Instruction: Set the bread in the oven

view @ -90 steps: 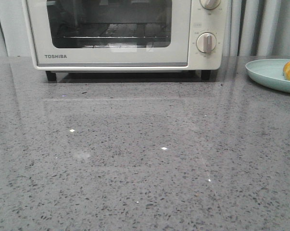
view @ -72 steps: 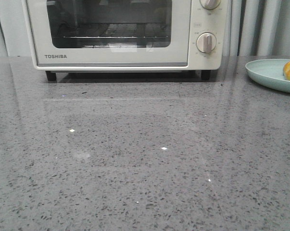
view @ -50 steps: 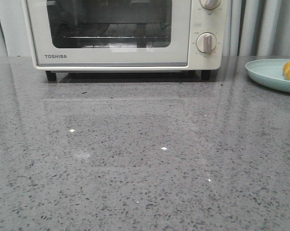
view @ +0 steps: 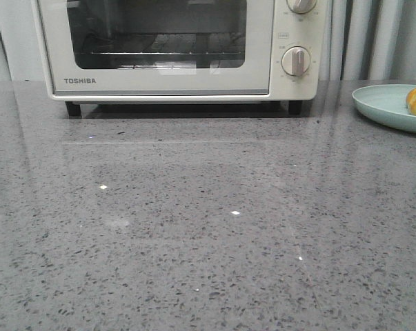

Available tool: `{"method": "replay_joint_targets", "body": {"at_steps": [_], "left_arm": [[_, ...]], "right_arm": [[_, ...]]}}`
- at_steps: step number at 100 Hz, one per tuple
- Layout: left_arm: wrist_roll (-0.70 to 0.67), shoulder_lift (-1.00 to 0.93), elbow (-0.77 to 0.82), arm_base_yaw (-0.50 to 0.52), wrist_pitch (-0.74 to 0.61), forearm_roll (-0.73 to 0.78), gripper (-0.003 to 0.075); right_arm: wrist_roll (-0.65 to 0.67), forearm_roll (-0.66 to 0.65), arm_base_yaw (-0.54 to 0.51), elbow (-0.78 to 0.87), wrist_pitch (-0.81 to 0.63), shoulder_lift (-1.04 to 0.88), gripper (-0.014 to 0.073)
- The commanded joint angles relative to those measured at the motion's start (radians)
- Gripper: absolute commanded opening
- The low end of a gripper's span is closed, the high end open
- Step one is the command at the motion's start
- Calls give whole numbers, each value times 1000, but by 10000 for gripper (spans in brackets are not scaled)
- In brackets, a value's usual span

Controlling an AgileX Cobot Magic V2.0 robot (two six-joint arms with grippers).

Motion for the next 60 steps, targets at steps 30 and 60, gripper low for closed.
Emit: {"method": "replay_joint_targets", "body": {"at_steps": [30,60], "left_arm": [[-9,-29,21,2,-527,-430,-21],[-9,-29,20,2,-613,-500,-21]], "right_arm": [[-4,150,-6,26,-521,-21,-48],[-4,351,-6,26,-485,-21,-48]]}}
